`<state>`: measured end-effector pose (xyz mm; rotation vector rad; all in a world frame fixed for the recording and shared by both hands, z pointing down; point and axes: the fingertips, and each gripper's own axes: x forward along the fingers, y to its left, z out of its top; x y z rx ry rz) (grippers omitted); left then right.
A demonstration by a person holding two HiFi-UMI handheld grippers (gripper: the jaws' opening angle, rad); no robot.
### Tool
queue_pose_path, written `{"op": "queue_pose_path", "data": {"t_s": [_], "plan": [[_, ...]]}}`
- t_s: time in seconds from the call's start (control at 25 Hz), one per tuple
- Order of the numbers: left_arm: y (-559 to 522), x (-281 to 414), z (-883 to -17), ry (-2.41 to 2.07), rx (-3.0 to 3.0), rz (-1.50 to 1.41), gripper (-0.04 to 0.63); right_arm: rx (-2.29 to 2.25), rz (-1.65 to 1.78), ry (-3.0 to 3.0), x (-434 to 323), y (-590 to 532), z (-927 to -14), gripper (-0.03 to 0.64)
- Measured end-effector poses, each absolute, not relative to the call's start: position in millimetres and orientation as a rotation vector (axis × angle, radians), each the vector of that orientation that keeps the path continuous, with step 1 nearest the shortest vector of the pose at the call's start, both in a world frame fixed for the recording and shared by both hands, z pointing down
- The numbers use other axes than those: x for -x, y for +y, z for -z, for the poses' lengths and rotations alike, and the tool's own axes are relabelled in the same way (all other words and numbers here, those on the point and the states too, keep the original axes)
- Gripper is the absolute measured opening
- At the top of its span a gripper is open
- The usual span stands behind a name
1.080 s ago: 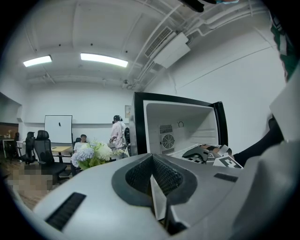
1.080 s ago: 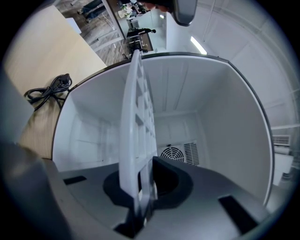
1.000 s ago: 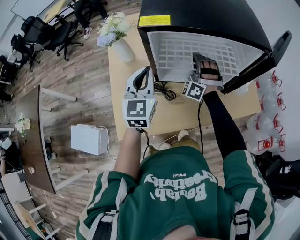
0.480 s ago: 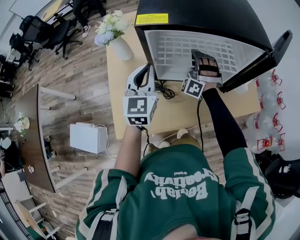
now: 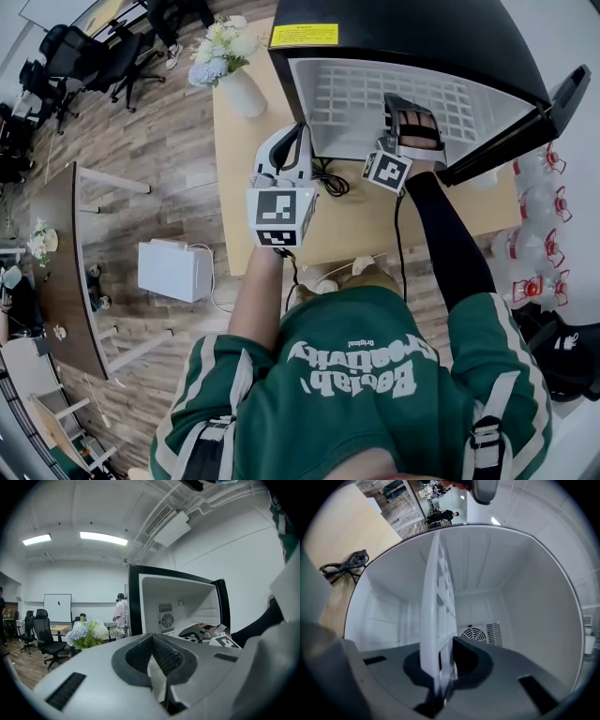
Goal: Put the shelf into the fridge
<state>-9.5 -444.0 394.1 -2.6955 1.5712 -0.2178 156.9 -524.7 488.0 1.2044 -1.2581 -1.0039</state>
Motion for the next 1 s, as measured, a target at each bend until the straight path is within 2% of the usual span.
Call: {"op": "queue_pose_path", "data": {"t_s": [1.0], "plan": [[-452.2,14.1,-400.6,1.630,2.676,0.227,-0.002,-1.208,1.009,-1.254,-163.8,-561.7,-487.6,0.020]]}}
